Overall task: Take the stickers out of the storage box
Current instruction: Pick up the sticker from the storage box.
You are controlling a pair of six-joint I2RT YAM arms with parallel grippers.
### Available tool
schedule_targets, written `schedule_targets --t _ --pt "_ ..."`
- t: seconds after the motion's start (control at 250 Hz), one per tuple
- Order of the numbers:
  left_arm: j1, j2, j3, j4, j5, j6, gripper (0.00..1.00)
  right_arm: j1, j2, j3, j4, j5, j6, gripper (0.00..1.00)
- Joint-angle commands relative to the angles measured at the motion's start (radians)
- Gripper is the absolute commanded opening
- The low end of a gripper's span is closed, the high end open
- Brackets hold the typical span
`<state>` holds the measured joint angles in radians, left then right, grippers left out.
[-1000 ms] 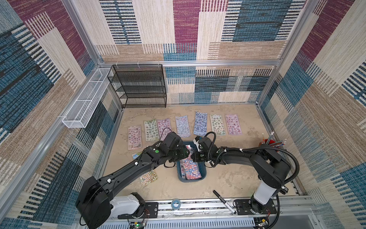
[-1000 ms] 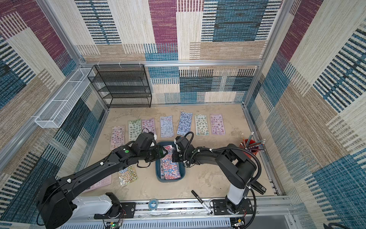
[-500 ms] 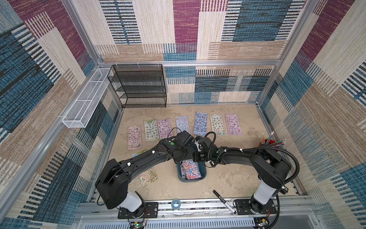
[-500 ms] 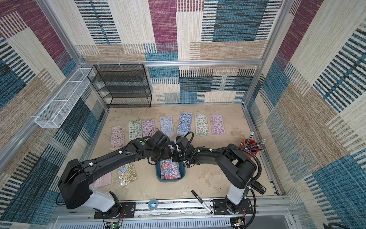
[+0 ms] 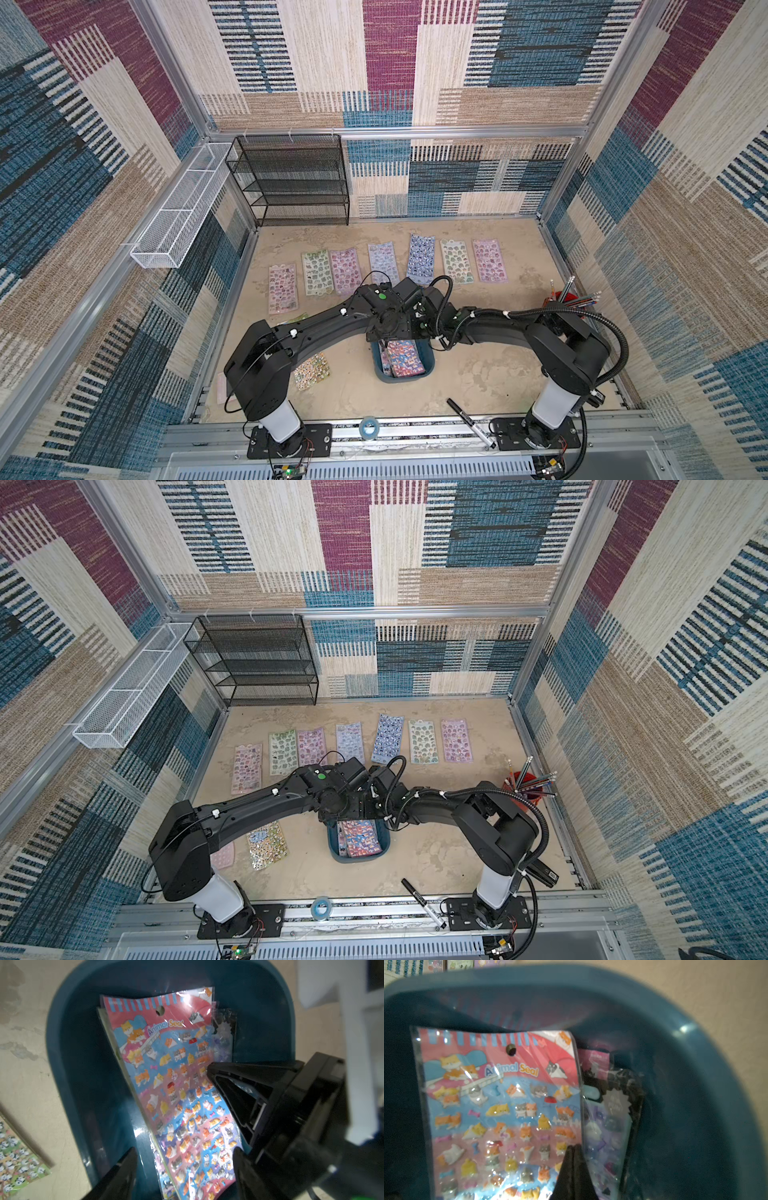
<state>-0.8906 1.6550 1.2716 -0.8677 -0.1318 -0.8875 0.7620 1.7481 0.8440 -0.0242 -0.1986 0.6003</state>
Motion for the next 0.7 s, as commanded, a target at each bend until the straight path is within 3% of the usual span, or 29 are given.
schedule_targets --t 0.0,0.324,0.62,0.696 --pt "0.001 0.005 -0.009 0.015 -0.01 -0.006 0.72 -0.003 0.018 -0.017 -0.271 0.076 -0.016 0.0" --pt "0.001 0.042 -0.069 0.143 0.036 -0.019 0.54 -0.01 0.013 -0.025 -0.267 0.066 -0.014 0.0" --pt "0.005 0.043 -0.066 0.159 0.049 -0.011 0.22 -0.011 0.008 -0.029 -0.266 0.065 -0.012 0.0" --pt "0.01 0.047 -0.071 0.166 0.055 -0.01 0.05 -0.011 0.002 -0.031 -0.269 0.065 -0.01 0.0"
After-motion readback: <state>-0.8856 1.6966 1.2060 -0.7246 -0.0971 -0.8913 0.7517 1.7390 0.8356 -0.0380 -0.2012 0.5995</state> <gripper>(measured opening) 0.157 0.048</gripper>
